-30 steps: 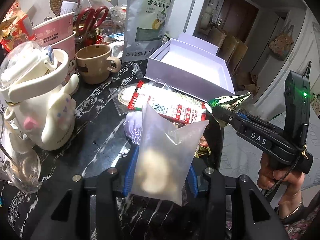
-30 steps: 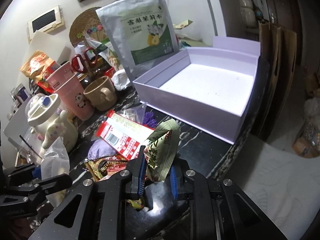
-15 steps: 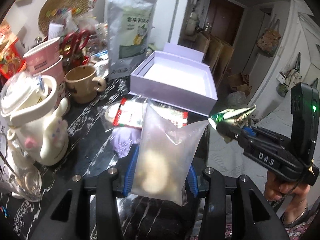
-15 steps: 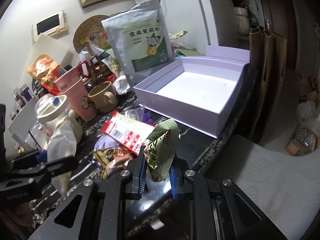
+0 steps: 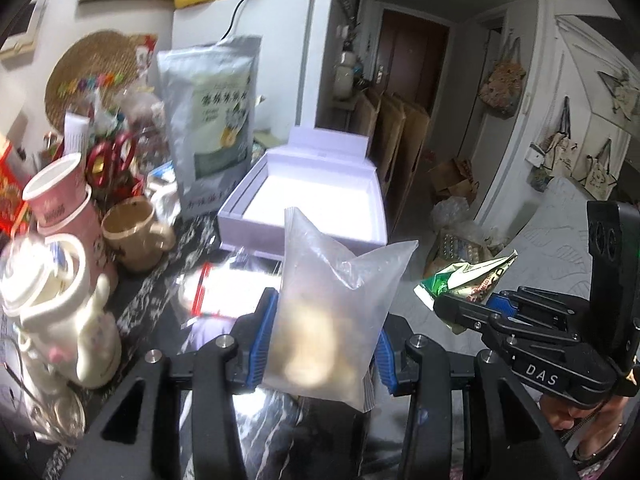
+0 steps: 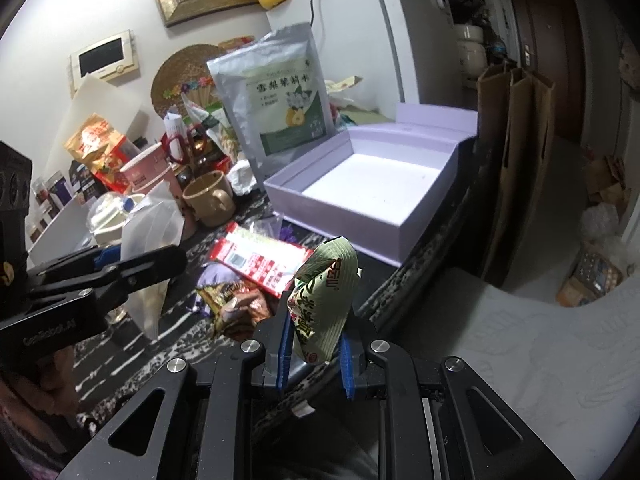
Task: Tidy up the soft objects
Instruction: 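Lift the nut bag with the left tool while the right tool grasps the green packet, then carry both items over the lavender box and open both tools to drop them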
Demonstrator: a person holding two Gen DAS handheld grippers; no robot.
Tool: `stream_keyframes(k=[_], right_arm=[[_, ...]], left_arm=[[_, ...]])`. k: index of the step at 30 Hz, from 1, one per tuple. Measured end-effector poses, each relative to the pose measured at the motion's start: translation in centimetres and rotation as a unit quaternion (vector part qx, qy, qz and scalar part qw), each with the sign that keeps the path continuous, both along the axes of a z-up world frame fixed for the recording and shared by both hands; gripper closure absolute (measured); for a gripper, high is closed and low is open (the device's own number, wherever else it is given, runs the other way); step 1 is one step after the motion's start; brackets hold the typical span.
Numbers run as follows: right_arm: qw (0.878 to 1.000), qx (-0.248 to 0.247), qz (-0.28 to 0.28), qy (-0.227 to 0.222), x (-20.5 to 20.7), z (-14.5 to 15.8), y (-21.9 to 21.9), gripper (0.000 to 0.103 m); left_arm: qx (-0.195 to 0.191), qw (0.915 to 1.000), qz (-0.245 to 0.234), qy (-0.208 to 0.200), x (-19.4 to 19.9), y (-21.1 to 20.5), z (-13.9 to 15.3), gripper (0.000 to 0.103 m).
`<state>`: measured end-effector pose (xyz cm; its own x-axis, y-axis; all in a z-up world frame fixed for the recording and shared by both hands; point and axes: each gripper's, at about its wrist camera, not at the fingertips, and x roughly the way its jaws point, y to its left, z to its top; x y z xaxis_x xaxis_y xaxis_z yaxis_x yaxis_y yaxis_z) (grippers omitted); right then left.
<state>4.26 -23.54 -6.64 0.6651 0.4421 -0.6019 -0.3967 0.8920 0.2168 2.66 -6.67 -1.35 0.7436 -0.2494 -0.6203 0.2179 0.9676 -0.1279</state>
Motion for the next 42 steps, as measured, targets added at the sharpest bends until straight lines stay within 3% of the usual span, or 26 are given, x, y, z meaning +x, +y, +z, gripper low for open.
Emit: stream_keyframes(k=[10,23,32,42], right_arm=[[0.997,-0.021,-0.015,-0.07,0.9,4.6,-1.4,0.083],[0.991,-0.038,-0.025,-0.129,5.1,9.0,-1.7,0.083],[0.986,-0.044,-0.029,-0.157,9.7,11.3,-2.0,0.083],[0.984,-0.066,-0.043,-0.159,15.7,13.0,-2.9,0.083]], left_arm=[[0.006,0.9972,-0.019,-0.073,2.6,-2.1,4.2,0.059],[0.028,0.991,-0.037,-0.126,8.7,-4.3,8.8,0.059],[0.058,0.9866,-0.044,-0.146,13.6,-5.9,10.5,0.059],[0.055,0.9904,-0.025,-0.124,20.9,-6.5,10.8,0.059]])
